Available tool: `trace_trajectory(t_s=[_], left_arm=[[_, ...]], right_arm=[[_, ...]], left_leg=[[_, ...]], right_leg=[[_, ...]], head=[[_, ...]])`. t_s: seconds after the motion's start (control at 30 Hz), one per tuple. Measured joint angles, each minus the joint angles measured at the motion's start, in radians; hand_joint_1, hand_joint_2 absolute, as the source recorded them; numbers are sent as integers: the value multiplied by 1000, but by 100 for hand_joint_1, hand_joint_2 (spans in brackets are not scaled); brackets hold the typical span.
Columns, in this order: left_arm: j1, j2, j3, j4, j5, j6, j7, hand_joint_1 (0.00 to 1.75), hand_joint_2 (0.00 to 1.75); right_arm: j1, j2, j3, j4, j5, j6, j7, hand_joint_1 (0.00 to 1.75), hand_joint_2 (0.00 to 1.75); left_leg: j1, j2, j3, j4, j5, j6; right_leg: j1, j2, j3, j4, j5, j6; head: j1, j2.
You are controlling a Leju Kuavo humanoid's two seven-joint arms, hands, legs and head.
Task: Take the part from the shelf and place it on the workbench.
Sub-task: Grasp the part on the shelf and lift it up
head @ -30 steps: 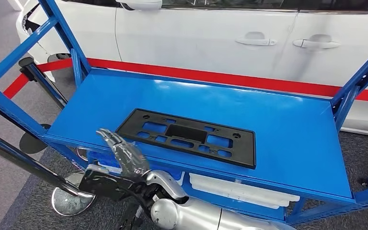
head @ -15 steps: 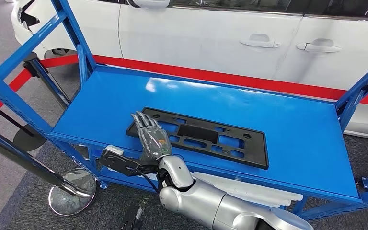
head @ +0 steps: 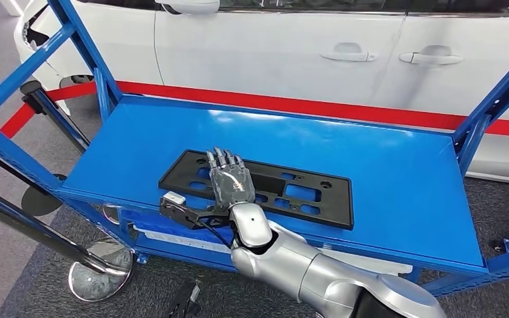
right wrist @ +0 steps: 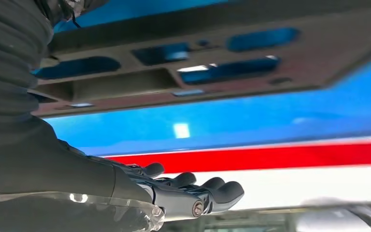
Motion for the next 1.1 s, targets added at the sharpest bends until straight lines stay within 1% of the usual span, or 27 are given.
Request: trace_trajectory(t_s=[0.03, 0.07, 0.13, 0.17, 0.2, 0.27, 0.33, 0.37, 0.43, 0.47, 0.5, 0.53, 0.57, 0.6, 0.67, 0.7, 0.77, 0.8, 0.83, 0.87, 0.9, 0.93, 0.97, 1.0, 1.03, 1.07, 1.1], left_arm=[[0, 0, -1, 0, 0, 0, 3, 0, 0], [1, 1, -1, 0, 1, 0, 5, 0, 0], [1, 3, -1, 0, 8, 0, 5, 0, 0], [1, 3, -1, 0, 15, 0, 2, 0, 0], [2, 4, -1, 0, 21, -2, -1, 0, 0], [5, 8, -1, 0, 32, -8, -9, 0, 0], [9, 11, -1, 0, 41, -13, -12, 0, 0], [10, 12, -1, 0, 43, -15, -12, 0, 0], [11, 12, -1, 0, 46, -15, -13, 0, 0], [12, 12, -1, 0, 46, -15, -13, 0, 0], [14, 13, -1, 0, 47, -15, -13, 0, 0], [16, 13, -1, 0, 47, -15, -13, 0, 0], [18, 13, -1, 0, 47, -16, -13, 0, 0], [18, 14, -1, 0, 47, -16, -13, 0, 0], [18, 14, -1, 0, 47, -16, -12, 0, 0], [18, 15, -1, 0, 48, -16, -13, 0, 0], [18, 16, -1, 0, 52, -16, -13, 0, 0], [18, 17, -1, 0, 54, -15, -12, 0, 0], [19, 18, -1, 0, 55, -15, -12, 0, 0], [19, 18, -1, 0, 56, -15, -10, 0, 0], [19, 19, -1, 0, 56, -15, -8, 0, 0], [19, 19, -1, 0, 56, -14, -6, 0, 0], [20, 19, -1, 0, 56, -14, -5, 0, 0], [22, 19, -1, 0, 57, -13, -4, 0, 0], [23, 20, -1, 0, 57, -12, -3, 0, 0], [24, 20, -1, 0, 57, -12, -3, 0, 0], [24, 21, -1, 0, 57, -12, -3, 0, 0]], right_arm=[[0, -5, 1, 4, 8, 13, 9, 0, 175], [0, -9, 2, 8, 14, 25, 15, 0, 175], [-2, -18, 2, 14, 19, 49, 24, 0, 175], [-3, -23, 2, 17, 20, 59, 26, 0, 175], [-3, -28, 2, 20, 21, 68, 27, 0, 175], [-4, -39, 2, 24, 23, 87, 28, 0, 175], [-4, -50, 2, 27, 26, 108, 31, 0, 175], [-4, -55, 2, 28, 28, 117, 32, 0, 175], [-2, -68, 2, 31, 29, 130, 34, 0, 175], [1, -75, 2, 33, 29, 134, 34, 0, 175], [3, -81, 2, 34, 30, 139, 35, 0, 175], [3, -87, 2, 36, 32, 143, 35, 0, 175], [3, -91, 2, 36, 34, 147, 36, 0, 175], [2, -94, 2, 37, 37, 149, 37, 0, 175], [0, -98, 2, 37, 44, 152, 43, 0, 175], [-1, -100, 2, 37, 51, 155, 47, 0, 175], [-2, -105, 2, 37, 70, 163, 61, 0, 175], [-3, -108, 2, 37, 82, 165, 70, 8, 175], [-5, -111, 2, 37, 94, 167, 79, 43, 175], [-6, -115, 2, 37, 104, 170, 85, 82, 175], [-7, -118, 2, 37, 112, 174, 91, 125, 175], [-7, -123, 2, 37, 118, 179, 96, 161, 175], [-5, -127, 2, 37, 123, 182, 99, 169, 175], [-4, -132, 2, 37, 126, 185, 102, 174, 175], [-2, -136, 2, 37, 128, 186, 103, 175, 175], [-1, -140, 2, 37, 129, 187, 102, 175, 175], [0, -144, 2, 37, 130, 188, 102, 175, 175]], left_leg=[[1, 0, 4, -10, 17, 0], [2, 0, 27, -59, 49, 1], [1, -1, 94, -197, 105, 6], [-1, -2, 119, -246, 118, 10], [-3, -4, 130, -271, 120, 14], [-6, -6, 132, -280, 121, 25], [-2, -5, 138, -293, 129, 38], [0, -3, 141, -299, 132, 45], [-1, -2, 142, -303, 134, 52], [-2, -2, 142, -302, 134, 54], [-2, -2, 142, -300, 133, 55], [-2, -2, 142, -298, 131, 55], [-2, -2, 142, -295, 129, 54], [-2, -2, 142, -290, 126, 52], [-6, -4, 139, -278, 118, 44], [-7, -4, 137, -274, 116, 39], [-7, -5, 136, -273, 116, 32], [-6, -4, 135, -271, 114, 27], [-5, -4, 131, -260, 104, 22], [-4, -4, 118, -230, 84, 18], [-2, -4, 97, -181, 55, 13], [-2, -5, 69, -117, 23, 9], [-1, -5, 39, -52, -3, 6], [-1, -5, 18, -8, -14, 5], [-1, -5, 13, 4, -8, 6], [-1, -5, 26, -23, 16, 8], [-1, -5, 57, -85, 51, 11]], right_leg=[[0, 1, 0, 0, 0, 0], [0, 3, 2, 0, 0, 0], [1, 6, 3, 0, -1, 3], [3, 7, 2, 0, -1, 7], [4, 7, 0, -1, 0, 11], [4, 7, 0, -5, 4, 22], [4, 4, -7, 9, -10, 31], [5, 3, -21, 41, -31, 35], [5, 1, -77, 163, -93, 39], [5, 1, -106, 226, -116, 40], [4, 1, -125, 265, -124, 41], [3, 0, -126, 266, -113, 42], [2, 0, -107, 228, -85, 42], [0, -1, -73, 161, -51, 42], [-1, -4, -14, 43, -13, 38], [0, -4, 0, 15, -9, 35], [3, -2, 2, 9, -9, 26], [3, -1, 3, 7, -7, 20], [1, -1, 4, 4, -5, 15], [-1, -1, 6, 2, -3, 10], [-2, -2, 7, 1, -2, 6], [-2, -2, 6, 1, -2, 4], [-1, -2, 6, 1, -2, 3], [-1, -2, 5, 1, -2, 3], [-1, -1, 5, 1, -2, 3], [0, 0, 5, 1, -1, 3], [0, 1, 6, 1, -1, 3]], head=[[0, 0], [0, 0], [0, 0], [0, 0], [1, 0], [1, 0], [2, 0], [3, 0], [5, 0], [5, 0], [5, 0], [5, 0], [5, 0], [5, 0], [4, 0], [4, 0], [3, 0], [3, 0], [1, 0], [-1, 0], [-3, 0], [-5, 0], [-6, 0], [-6, 0], [-6, 0], [-6, 0], [-6, 0]])
